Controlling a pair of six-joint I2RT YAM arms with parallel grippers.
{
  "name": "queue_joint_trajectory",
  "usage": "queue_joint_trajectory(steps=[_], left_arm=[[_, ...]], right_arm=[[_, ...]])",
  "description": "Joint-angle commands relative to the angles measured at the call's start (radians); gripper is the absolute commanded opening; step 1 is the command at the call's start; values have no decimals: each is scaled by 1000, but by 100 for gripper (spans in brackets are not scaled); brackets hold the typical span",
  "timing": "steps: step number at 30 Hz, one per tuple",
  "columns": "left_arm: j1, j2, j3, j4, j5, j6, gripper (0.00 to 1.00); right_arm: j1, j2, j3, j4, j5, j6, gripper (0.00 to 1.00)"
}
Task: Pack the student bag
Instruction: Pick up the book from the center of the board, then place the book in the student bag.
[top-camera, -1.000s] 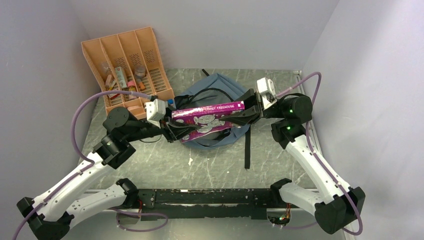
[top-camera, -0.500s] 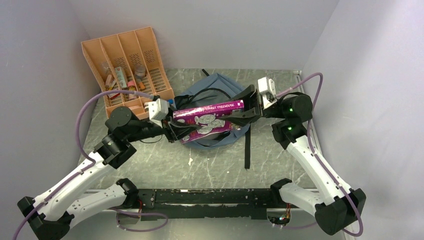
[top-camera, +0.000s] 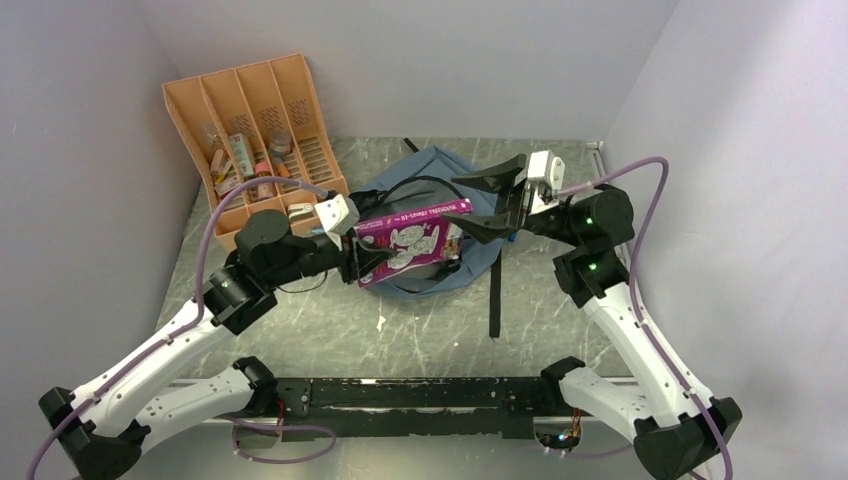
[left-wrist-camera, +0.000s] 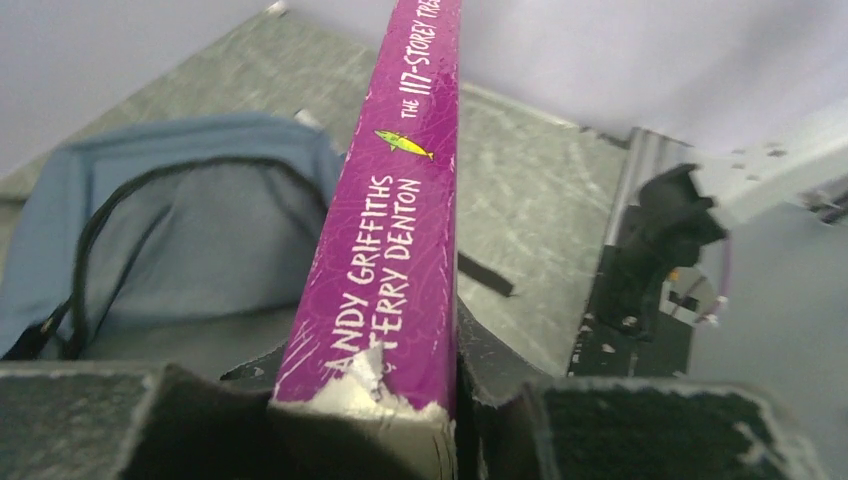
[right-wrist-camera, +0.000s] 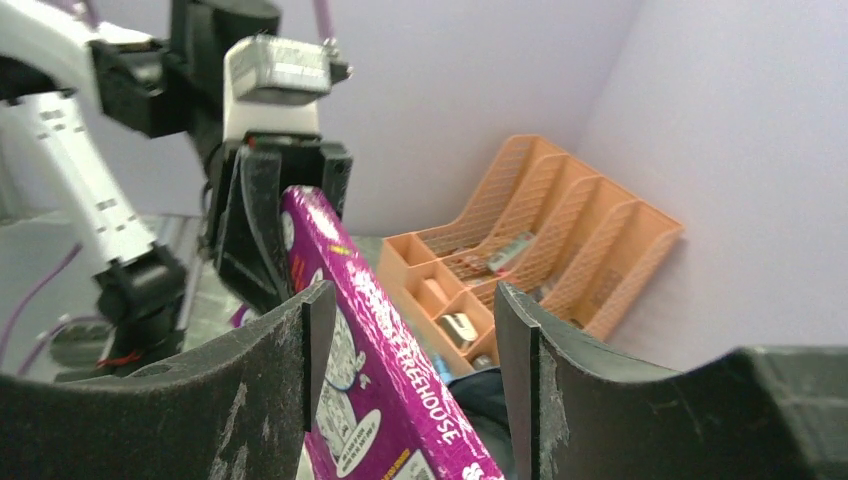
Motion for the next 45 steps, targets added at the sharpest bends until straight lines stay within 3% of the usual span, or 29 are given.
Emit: queue_joint_trajectory(steps=[1, 6, 9, 13, 17, 21, 30, 36, 45], left_arm=[[6, 16, 34, -28, -275, -18, 5], [7, 42, -1, -67, -578, -132, 5], [7, 46, -18, -56, -656, -161, 5], [8, 69, -12, -80, -725, -144, 5], [16, 72, 1, -146, -944, -157, 5], [33, 37, -53, -104, -1077, -135, 5], [51, -52, -131, -37, -1192, -106, 5], [52, -81, -134, -43, -1178, -112, 5], [54, -71, -129, -49, -1140, -118, 5]], right_arm=[[-2, -25, -22, -28, 249, -39, 62], [-2, -17, -36, -58, 449, -37, 61], [-2, 15, -20, -128, 625, -39, 60], [-2, 120, 79, -345, 769, -62, 60], [4, 236, 144, -482, 820, -88, 60], [69, 321, 147, -507, 873, -156, 61], [317, 535, 204, -580, 989, -363, 74], [402, 681, 231, -583, 1131, -432, 83], [466, 907, 302, -639, 1429, -514, 85]])
